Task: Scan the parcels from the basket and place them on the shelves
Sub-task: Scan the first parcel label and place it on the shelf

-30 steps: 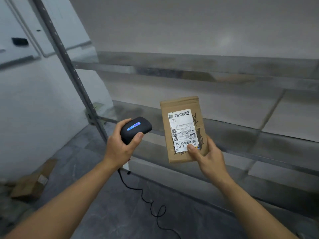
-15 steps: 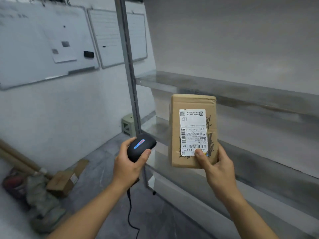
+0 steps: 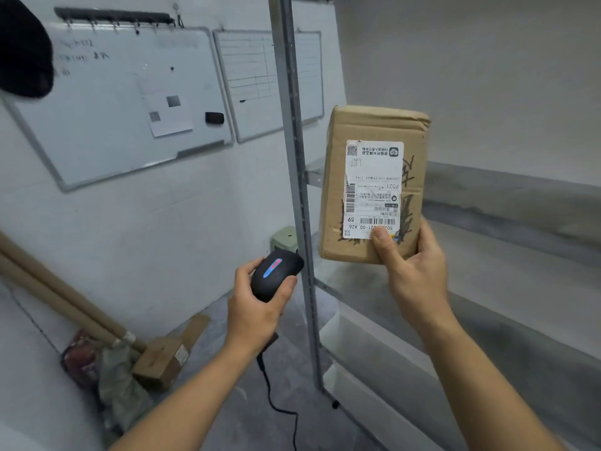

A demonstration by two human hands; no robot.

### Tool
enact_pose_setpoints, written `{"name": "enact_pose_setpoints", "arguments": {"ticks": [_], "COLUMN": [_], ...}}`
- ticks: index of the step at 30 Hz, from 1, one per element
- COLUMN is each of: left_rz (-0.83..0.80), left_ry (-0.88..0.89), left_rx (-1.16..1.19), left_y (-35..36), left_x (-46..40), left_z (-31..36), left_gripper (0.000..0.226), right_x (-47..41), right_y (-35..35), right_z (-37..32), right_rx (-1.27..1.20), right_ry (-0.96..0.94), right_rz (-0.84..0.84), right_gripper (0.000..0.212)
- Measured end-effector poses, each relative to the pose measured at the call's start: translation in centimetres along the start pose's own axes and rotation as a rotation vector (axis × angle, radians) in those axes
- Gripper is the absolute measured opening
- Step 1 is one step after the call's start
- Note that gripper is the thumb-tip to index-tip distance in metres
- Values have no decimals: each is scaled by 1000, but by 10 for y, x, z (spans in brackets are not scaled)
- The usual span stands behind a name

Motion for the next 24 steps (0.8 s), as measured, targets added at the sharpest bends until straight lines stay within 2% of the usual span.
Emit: {"name": "enact_pose_setpoints", "arguments": {"ticks": [9,14,20,24], "left_rz": [-8,-50,-149,-207], "left_ry": [-1,21,122,115], "left_rx": [40,121,178,237], "left_y": [39,70,114,135], "left_x": [-87,-140,-201,-237], "left_z": [-2,-2,1,2], "left_gripper": [51,66,59,68], "right_x": [-87,-115,-137,-158], "right_y": [76,107,135,147], "right_z": [15,34,44,46], "right_rx": [10,85,181,251], "right_ry": [-83,-124,-209,-243], "right_rz": [70,108,197,296], "right_gripper": [43,46,47,53]}}
Point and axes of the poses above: each hand's wrist, its own x-axis away from the middle knuckle, its own y-axis out of the palm, z = x × y, the point moved 10 cm from there along -x, towards the middle knuckle, and after that the axes turned 14 degrees about z, right-handed, at the moved point
